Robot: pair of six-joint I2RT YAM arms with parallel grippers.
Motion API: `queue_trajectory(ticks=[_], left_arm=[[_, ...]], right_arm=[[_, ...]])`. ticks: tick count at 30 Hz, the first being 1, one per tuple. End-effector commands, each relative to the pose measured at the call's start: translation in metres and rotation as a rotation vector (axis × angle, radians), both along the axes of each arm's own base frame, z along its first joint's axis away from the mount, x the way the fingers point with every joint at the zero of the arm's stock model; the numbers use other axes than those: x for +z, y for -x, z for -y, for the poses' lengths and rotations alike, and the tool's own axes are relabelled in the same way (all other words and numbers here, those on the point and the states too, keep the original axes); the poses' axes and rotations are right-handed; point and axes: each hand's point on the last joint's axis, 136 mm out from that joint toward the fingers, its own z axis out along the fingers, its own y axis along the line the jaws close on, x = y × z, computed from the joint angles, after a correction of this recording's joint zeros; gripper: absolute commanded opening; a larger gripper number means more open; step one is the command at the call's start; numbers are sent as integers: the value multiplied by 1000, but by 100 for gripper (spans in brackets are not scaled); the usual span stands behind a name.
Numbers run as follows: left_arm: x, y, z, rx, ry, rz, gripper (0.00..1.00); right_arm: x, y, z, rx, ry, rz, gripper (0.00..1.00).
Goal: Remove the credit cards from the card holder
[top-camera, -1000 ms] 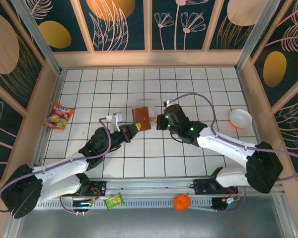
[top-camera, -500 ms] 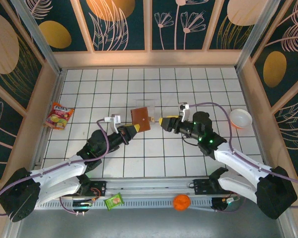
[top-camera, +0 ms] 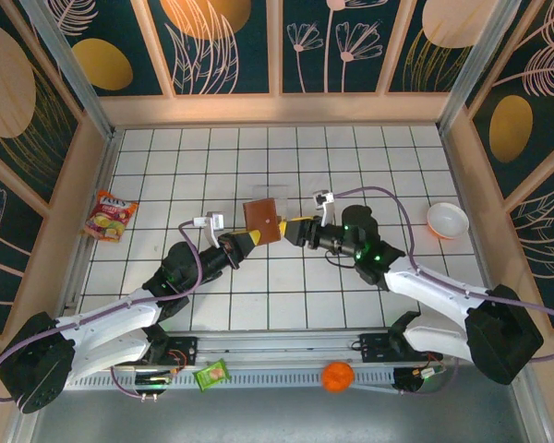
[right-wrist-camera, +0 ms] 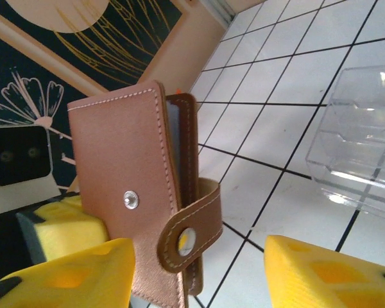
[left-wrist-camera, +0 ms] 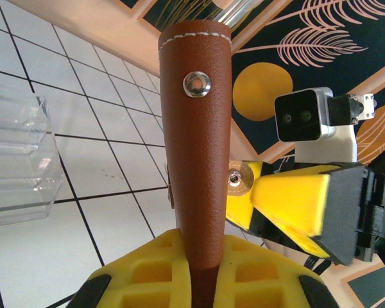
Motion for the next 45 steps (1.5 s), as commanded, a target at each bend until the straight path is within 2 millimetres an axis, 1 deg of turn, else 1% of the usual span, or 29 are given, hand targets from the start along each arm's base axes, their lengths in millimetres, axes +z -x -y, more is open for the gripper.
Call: queue_trajectory(ticks=[1, 3, 5, 6, 8, 9, 10, 12, 14, 15, 18, 21, 24, 28, 30, 32, 35, 37, 39, 43, 45], left_arm=[[19, 5, 0, -23, 64, 50, 0], [19, 6, 1, -29, 69, 47, 0], [18, 6, 1, -32, 69, 45, 0], [18, 6, 1, -32, 71, 41, 0], [16, 6, 1, -30, 70, 33, 0], [14, 5, 1, -26, 69, 22, 0], [9, 3, 1, -19, 60, -3, 0], [-4, 1, 3, -17, 30, -62, 0], [-22, 2, 7, -34, -9, -133, 0], [-33, 3, 10, -48, -34, -175, 0], [-71, 9, 17, -89, -115, -318, 4], [-112, 20, 19, -121, -199, -461, 7], [-139, 27, 15, -123, -261, -553, 10], [-171, 33, 12, -128, -367, -659, 22], [-187, 38, 9, -130, -412, -710, 24], [-198, 43, 7, -143, -442, -750, 28], [-210, 48, 4, -146, -476, -786, 37], [-212, 48, 4, -144, -482, -793, 44], [-212, 47, 3, -138, -486, -795, 47], [-199, 40, -1, -99, -471, -745, 54], [-183, 33, -4, -61, -439, -689, 60]], right_arm=[[20, -10, -5, -22, -42, 36, 49], [19, -11, -7, -18, -43, 31, 47], [20, -10, -8, -16, -48, 32, 41], [19, -11, -9, -16, -47, 32, 35], [18, -10, -9, -15, -43, 25, 18], [18, -10, -9, -15, -39, 20, 8], [15, -10, -8, -22, -28, 10, 0], [6, -9, -4, -50, 10, -24, 0], [-8, -4, 2, -69, 47, -68, 0], [-17, -1, 5, -75, 71, -90, 0], [-42, 10, 14, -93, 134, -148, 0], [-66, 22, 23, -110, 172, -202, 0], [-84, 30, 31, -125, 206, -236, 0], [-101, 36, 35, -145, 243, -274, 0], [-107, 38, 37, -153, 268, -280, 0], [-111, 39, 37, -158, 286, -284, 0], [-115, 41, 37, -158, 310, -292, 0], [-118, 41, 37, -159, 329, -293, 0], [-118, 41, 35, -156, 342, -288, 0], [-111, 41, 26, -132, 351, -270, 0], [-100, 40, 16, -107, 343, -245, 0]])
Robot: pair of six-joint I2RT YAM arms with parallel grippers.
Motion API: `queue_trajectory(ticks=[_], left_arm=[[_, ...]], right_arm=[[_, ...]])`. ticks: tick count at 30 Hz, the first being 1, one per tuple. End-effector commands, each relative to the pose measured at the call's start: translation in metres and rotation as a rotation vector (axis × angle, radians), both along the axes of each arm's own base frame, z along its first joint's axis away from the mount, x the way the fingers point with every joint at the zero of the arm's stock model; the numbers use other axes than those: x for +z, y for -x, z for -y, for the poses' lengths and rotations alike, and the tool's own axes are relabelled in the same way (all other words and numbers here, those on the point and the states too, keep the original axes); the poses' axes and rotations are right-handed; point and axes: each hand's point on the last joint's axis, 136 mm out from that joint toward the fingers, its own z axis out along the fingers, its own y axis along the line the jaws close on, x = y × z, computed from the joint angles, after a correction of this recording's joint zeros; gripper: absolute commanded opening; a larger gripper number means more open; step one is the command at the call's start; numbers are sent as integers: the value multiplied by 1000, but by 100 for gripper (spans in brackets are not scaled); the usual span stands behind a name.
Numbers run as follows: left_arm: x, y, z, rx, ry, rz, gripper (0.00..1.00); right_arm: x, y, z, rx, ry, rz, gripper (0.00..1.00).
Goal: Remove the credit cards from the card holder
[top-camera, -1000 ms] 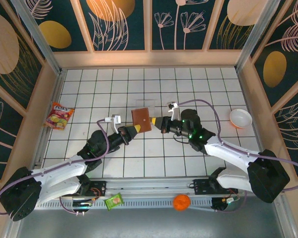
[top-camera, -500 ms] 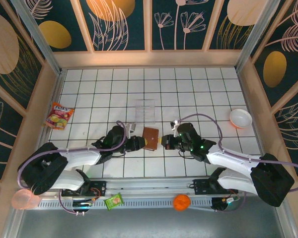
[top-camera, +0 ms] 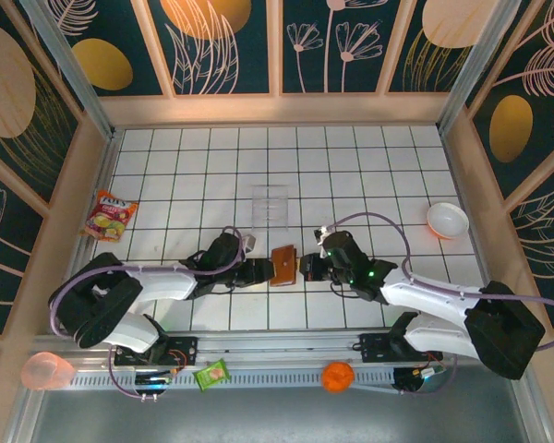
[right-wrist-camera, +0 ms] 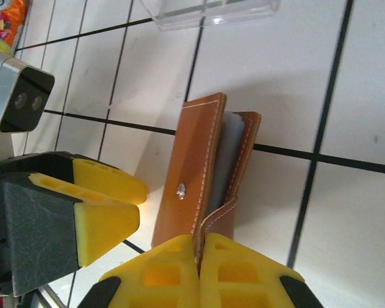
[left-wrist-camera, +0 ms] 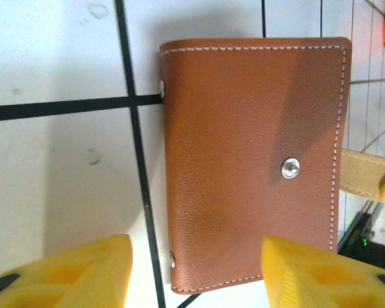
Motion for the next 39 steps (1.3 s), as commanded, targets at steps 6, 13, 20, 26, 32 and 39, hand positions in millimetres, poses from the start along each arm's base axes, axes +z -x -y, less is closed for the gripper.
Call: queue_trajectory(ticks=[6, 13, 20, 26, 32, 39], left_arm=[[28, -15, -48, 182, -11, 145, 72], [53, -25, -70, 243, 10, 248, 79], [52, -28, -68, 214, -14, 272, 80], [53, -27, -50, 152, 57, 273, 81], [50, -29, -49, 156, 62, 274, 74], [34, -28, -49, 154, 42, 235, 45]], right_arm=[[46, -9, -49, 104, -50, 95, 0], [42, -9, -64, 131, -51, 79, 0], [34, -4, -51, 105, -40, 63, 0], [43, -5, -56, 122, -46, 73, 0], [55, 1, -68, 160, -62, 79, 0], [64, 4, -77, 178, -71, 88, 0]])
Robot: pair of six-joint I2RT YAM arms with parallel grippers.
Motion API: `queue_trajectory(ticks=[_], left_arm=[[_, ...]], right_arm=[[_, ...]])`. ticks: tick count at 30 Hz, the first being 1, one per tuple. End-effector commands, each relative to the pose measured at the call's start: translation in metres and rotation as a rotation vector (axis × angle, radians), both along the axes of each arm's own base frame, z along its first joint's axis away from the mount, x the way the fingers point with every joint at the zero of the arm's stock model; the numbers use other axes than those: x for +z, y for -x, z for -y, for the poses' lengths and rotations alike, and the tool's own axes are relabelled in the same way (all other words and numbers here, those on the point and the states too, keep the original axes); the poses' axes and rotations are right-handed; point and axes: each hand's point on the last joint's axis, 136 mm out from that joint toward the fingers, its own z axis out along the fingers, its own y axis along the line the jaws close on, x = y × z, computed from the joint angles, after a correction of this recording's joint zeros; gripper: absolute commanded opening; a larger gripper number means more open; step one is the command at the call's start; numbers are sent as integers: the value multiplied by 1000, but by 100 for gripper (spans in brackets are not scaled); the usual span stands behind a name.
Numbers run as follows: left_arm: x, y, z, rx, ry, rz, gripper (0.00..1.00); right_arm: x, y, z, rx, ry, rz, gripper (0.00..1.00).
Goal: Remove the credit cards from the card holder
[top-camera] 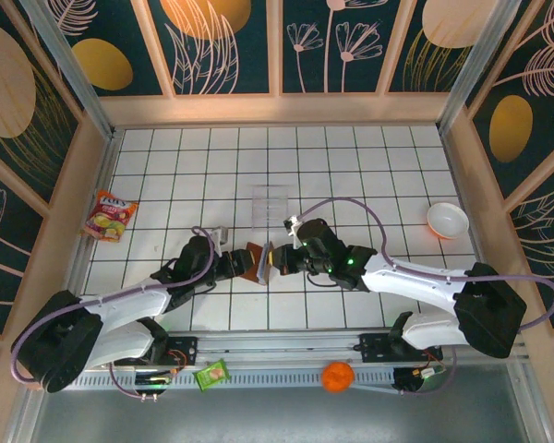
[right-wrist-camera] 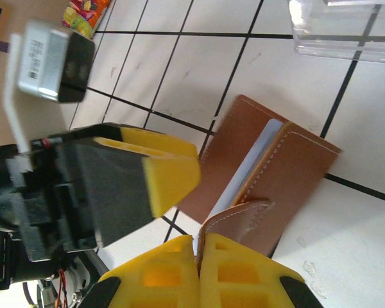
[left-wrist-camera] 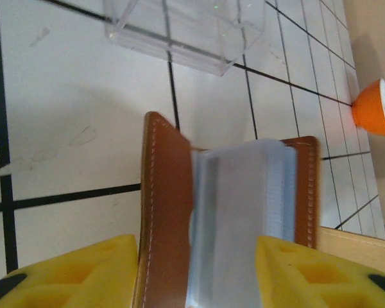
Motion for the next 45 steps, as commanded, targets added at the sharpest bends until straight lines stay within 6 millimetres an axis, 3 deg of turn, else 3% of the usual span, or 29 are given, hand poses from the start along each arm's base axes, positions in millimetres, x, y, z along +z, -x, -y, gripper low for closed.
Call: queue_trajectory(ticks=[1, 6, 9, 12, 18, 24, 26, 28, 31, 37, 40, 45], left_arm=[[0, -1, 2, -10, 14, 15, 41], [-9, -1, -1, 3, -7, -3, 32], [-13, -1, -1, 6, -8, -13, 43], [-9, -1, -1, 3, -1, 0, 55], [2, -2, 1, -20, 0, 41, 54], [7, -2, 6, -37, 13, 46, 53], [10, -2, 7, -45, 20, 49, 54], [10, -2, 8, -48, 23, 51, 54], [13, -2, 10, -55, 32, 54, 54], [20, -5, 19, -82, 33, 75, 53], [24, -8, 26, -98, 27, 85, 51], [20, -9, 30, -106, 14, 78, 50]], right_arm=[[15, 0, -9, 18, -18, 28, 0], [11, -2, -6, 4, 3, 23, 0], [2, -5, 1, -31, 42, 13, 0], [-16, -10, 20, -108, 116, -9, 0], [-82, -15, 87, -308, 297, -123, 0], [-117, -18, 110, -391, 434, -161, 0], [-123, -19, 112, -399, 460, -166, 11], [-124, -20, 113, -404, 460, -162, 28], [-120, -22, 111, -405, 442, -148, 41], [-101, -27, 116, -430, 427, -96, 52], [-78, -33, 123, -457, 413, -34, 59], [-32, -42, 130, -492, 374, 63, 59]])
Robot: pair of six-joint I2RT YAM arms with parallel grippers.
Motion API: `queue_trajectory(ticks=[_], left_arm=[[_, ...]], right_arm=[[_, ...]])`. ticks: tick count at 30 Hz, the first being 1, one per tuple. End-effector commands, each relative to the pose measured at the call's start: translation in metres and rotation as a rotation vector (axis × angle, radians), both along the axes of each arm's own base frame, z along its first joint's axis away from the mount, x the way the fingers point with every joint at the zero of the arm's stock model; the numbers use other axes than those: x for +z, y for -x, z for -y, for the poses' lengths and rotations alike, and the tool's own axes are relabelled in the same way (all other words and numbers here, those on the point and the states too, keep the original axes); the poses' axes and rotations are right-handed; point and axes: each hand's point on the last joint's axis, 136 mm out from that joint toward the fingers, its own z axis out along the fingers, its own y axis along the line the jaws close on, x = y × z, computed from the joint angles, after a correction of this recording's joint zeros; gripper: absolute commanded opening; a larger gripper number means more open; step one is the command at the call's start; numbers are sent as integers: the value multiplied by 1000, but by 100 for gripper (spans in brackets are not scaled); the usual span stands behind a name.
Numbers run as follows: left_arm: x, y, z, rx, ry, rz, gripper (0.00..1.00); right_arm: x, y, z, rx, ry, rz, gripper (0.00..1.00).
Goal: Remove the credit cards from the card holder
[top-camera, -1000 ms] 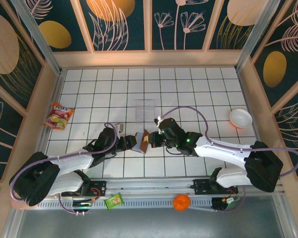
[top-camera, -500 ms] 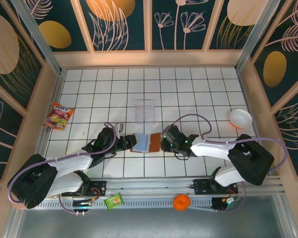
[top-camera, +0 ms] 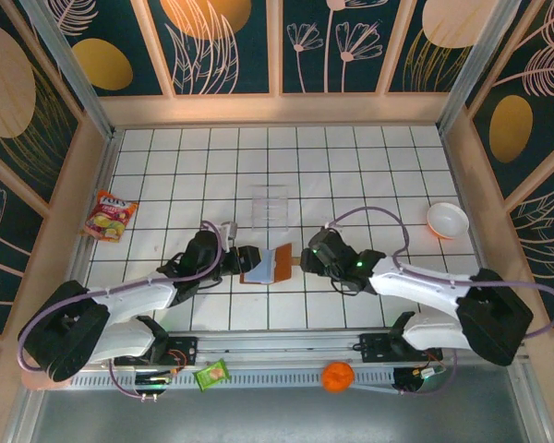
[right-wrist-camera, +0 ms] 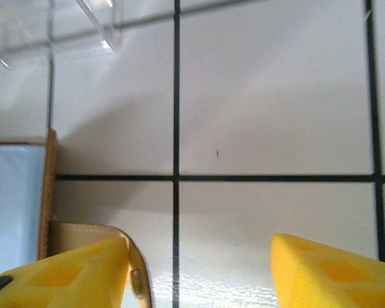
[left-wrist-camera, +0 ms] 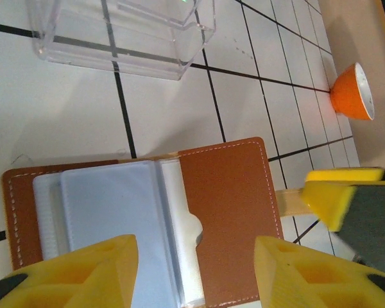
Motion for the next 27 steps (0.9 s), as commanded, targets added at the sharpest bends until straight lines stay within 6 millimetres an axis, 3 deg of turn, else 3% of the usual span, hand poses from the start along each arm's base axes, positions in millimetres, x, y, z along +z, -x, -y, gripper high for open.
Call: queue_trajectory(ticks=[1, 4, 7, 11, 18, 23, 27], left_arm=[[3, -2, 6, -21, -2, 20, 50], [5, -2, 8, -25, 10, 27, 50], [7, -3, 11, -29, 21, 28, 50], [12, -2, 17, -52, 44, 37, 44], [17, 10, 51, -163, 66, 21, 26], [-4, 16, 68, -223, 35, -45, 11], [-22, 19, 82, -271, -13, -100, 5]], right_arm=[[40, -12, 13, -31, 21, 113, 57], [78, -12, -7, 62, -95, 198, 46], [105, -3, -48, 240, -253, 225, 37], [112, 2, -85, 339, -334, 201, 28], [110, -7, -83, 305, -300, 211, 20], [101, -10, -73, 265, -303, 186, 15], [87, -10, -67, 243, -299, 145, 12]])
